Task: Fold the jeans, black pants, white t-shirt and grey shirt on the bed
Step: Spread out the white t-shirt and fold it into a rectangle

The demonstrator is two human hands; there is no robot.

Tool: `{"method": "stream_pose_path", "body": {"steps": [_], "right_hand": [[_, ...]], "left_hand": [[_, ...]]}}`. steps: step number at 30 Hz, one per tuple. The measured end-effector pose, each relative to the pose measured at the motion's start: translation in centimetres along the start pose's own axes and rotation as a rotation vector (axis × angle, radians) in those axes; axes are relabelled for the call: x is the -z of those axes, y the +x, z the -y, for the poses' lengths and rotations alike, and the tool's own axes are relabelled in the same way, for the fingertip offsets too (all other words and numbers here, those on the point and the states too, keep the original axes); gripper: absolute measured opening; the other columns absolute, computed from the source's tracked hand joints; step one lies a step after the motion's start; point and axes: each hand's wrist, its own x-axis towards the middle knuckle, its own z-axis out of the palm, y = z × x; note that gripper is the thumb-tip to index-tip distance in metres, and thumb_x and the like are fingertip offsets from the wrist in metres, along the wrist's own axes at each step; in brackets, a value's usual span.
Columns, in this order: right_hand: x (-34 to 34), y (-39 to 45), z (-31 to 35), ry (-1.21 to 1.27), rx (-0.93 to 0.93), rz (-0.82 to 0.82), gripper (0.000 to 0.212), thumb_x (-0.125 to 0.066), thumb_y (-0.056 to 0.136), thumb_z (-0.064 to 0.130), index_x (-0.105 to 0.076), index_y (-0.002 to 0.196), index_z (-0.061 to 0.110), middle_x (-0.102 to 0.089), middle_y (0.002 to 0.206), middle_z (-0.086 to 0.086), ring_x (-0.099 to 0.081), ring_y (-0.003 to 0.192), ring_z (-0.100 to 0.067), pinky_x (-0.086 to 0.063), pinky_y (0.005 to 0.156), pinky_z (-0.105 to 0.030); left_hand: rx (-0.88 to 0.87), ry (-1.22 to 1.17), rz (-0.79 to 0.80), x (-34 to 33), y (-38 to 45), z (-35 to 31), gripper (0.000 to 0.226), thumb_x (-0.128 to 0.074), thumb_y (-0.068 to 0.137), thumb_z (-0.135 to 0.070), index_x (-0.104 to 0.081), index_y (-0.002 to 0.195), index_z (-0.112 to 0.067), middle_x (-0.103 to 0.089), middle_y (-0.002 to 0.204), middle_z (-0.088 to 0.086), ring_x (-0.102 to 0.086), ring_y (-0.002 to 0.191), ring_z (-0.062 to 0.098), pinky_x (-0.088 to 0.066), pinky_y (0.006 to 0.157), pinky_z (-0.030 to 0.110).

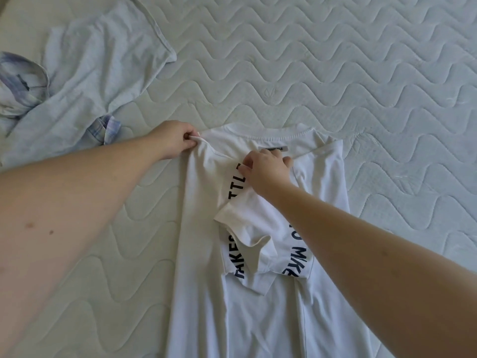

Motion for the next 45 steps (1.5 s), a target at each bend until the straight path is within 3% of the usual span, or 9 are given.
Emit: {"method": "stream_pose_path", "body": {"steps": [8,16,19,24,28,32,37,42,45], "right_hand": [[0.4,-0.7,-2.2,-0.007,0.093,-0.126,0.027,-0.053,0.095,0.049,-0.058,0.096,0.023,-0.065,0.081,0.002,-0.053,0.091,-0.021,-0.019,0.083,-0.033],[1.6,0.4,-4.9,-0.112,0.199,0.085,0.041,-0.060,0.080,0.066,-0.060,0.104,0.032,-0.064,0.107,0.014,-0.037,0.120,-0.017,-0.018,0.096,-0.043],[2.1,0.9,-5.2,-0.102,0.189,0.116,0.034,-0.059,0.084,0.063,-0.058,0.087,0.028,-0.061,0.091,0.010,-0.038,0.109,-0.016,-0.021,0.090,-0.041],[2.6,1.0,-5.0,-0.031,0.129,0.094,0.025,-0.051,0.093,0.052,-0.052,0.085,0.028,-0.051,0.075,0.012,-0.047,0.081,-0.016,-0.019,0.082,-0.035],[2.1,0.6,-4.9,-0.120,0.075,0.037,0.024,-0.052,0.093,0.051,-0.052,0.085,0.029,-0.054,0.081,0.007,-0.053,0.093,-0.021,-0.021,0.086,-0.038],[1.1,0.0,-4.7,-0.226,0.026,-0.030,0.026,-0.055,0.090,0.056,-0.052,0.086,0.031,-0.057,0.110,0.002,-0.043,0.114,-0.025,-0.022,0.099,-0.046],[0.6,-1.5,-4.6,-0.150,0.050,-0.183,0.042,-0.053,0.092,0.054,-0.054,0.124,0.027,-0.052,0.129,0.001,-0.036,0.128,-0.026,-0.016,0.106,-0.044],[-0.9,-7.2,-2.6,0.041,0.215,-0.280,0.030,-0.052,0.097,0.032,-0.058,0.125,0.023,-0.058,0.124,0.003,-0.045,0.121,-0.024,-0.023,0.101,-0.036],[-2.2,-12.6,-0.5,0.157,0.255,-0.282,0.014,-0.057,0.095,0.021,-0.066,0.104,0.015,-0.065,0.093,-0.001,-0.059,0.088,-0.025,-0.040,0.079,-0.036]], "left_hand": [[0.053,0.093,-0.077,0.3,0.3,-0.3,0.019,-0.072,0.085,-0.033,-0.069,0.093,-0.016,-0.067,0.090,0.008,-0.060,0.091,0.028,-0.041,0.073,0.030],[0.164,-0.030,-0.138,-1.2,0.4,-1.1,0.025,-0.075,0.082,-0.032,-0.065,0.093,-0.012,-0.066,0.097,0.011,-0.058,0.094,0.028,-0.040,0.074,0.029],[0.189,-0.110,-0.151,-1.2,0.5,-0.8,0.026,-0.076,0.081,-0.030,-0.065,0.095,-0.012,-0.065,0.094,0.010,-0.054,0.085,0.023,-0.037,0.072,0.027],[0.233,-0.224,-0.169,-1.3,0.7,-0.2,0.025,-0.076,0.082,-0.028,-0.064,0.096,-0.012,-0.065,0.093,0.011,-0.061,0.091,0.030,-0.041,0.072,0.028],[0.247,-0.207,-0.231,-2.1,1.0,-0.7,0.032,-0.077,0.081,-0.024,-0.060,0.104,-0.009,-0.066,0.104,0.013,-0.061,0.096,0.029,-0.043,0.076,0.030],[0.236,-0.257,-0.209,-2.7,1.1,-1.2,0.058,-0.077,0.080,-0.025,-0.048,0.129,-0.010,-0.057,0.125,0.015,-0.058,0.108,0.029,-0.043,0.093,0.031],[0.328,-0.263,-0.311,-3.4,-1.1,-0.3,0.049,-0.067,0.088,-0.038,-0.047,0.124,-0.010,-0.060,0.121,0.016,-0.058,0.109,0.032,-0.044,0.090,0.033],[0.345,-0.296,-0.192,-4.9,-4.5,-0.2,0.030,-0.057,0.095,-0.036,-0.063,0.108,-0.009,-0.069,0.105,0.014,-0.066,0.094,0.031,-0.053,0.083,0.033],[0.366,-0.348,-0.016,-5.4,-6.8,-0.7,0.031,-0.049,0.100,-0.036,-0.061,0.095,-0.009,-0.065,0.069,0.014,-0.063,0.046,0.011,-0.048,0.044,0.018]]}}
